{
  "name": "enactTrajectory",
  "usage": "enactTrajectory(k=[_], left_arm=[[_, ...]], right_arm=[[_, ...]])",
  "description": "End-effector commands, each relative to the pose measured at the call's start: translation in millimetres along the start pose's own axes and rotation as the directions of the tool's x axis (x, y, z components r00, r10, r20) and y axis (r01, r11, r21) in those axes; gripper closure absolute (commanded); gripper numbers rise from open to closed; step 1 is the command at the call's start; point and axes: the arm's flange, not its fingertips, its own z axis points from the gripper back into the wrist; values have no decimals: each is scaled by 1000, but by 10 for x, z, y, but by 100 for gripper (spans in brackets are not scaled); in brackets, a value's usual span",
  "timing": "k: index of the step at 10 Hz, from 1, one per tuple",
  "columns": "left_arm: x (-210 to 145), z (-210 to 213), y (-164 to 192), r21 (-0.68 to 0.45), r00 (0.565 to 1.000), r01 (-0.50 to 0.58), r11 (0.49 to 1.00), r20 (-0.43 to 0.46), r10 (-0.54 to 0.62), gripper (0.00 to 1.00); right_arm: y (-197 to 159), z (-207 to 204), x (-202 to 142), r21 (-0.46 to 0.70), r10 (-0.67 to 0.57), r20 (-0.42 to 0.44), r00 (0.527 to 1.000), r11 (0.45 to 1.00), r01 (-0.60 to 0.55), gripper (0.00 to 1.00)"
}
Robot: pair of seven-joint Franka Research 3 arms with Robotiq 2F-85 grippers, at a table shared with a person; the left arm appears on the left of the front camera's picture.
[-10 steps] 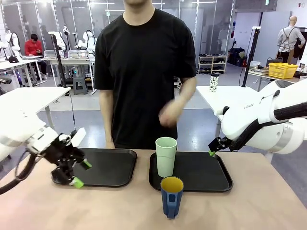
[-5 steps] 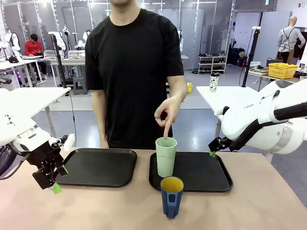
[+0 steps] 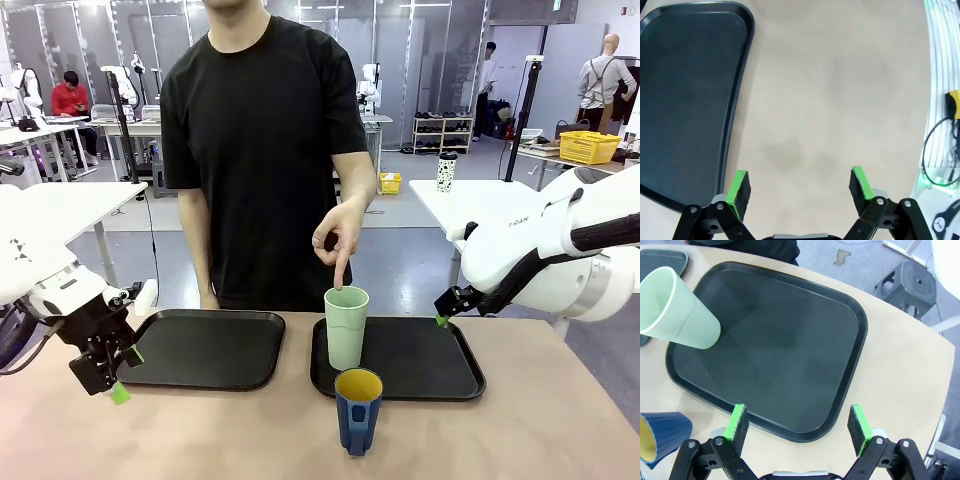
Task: Sort and store the cups by type.
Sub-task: Pick up the Handle plastic cup and place it into the empty Flat Tray.
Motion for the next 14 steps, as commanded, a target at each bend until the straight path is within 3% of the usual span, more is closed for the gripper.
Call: enactTrajectory(k=[1,8,10,11,12,13,14], left_arm=[[-10,4,7,8,1000,6,1000,9,-6,0],[-10,4,7,8,1000,6,1000,9,-6,0],[-10,4,7,8,1000,6,1000,9,-6,0],[-10,4,7,8,1000,6,1000,9,-6,0],[-10,4,7,8,1000,6,1000,9,-6,0],[-10,4,7,8,1000,6,1000,9,-6,0],[-10,4,7,8,1000,6,1000,9,-6,0]], right_arm=[[-20,6,-23,13,-2,2,1000,1000,2,0],[0,0,0,0,0,0,1000,1000,0,0],[40,119,28,-40,237,-89,967,970,-241,0],[68,212,48,-45,352,-156,923,931,-362,0],[94,355,34,-49,487,-207,848,861,-507,0],[89,481,-8,-71,567,-334,753,781,-620,0],[72,605,-28,-24,659,-344,669,706,-708,0]])
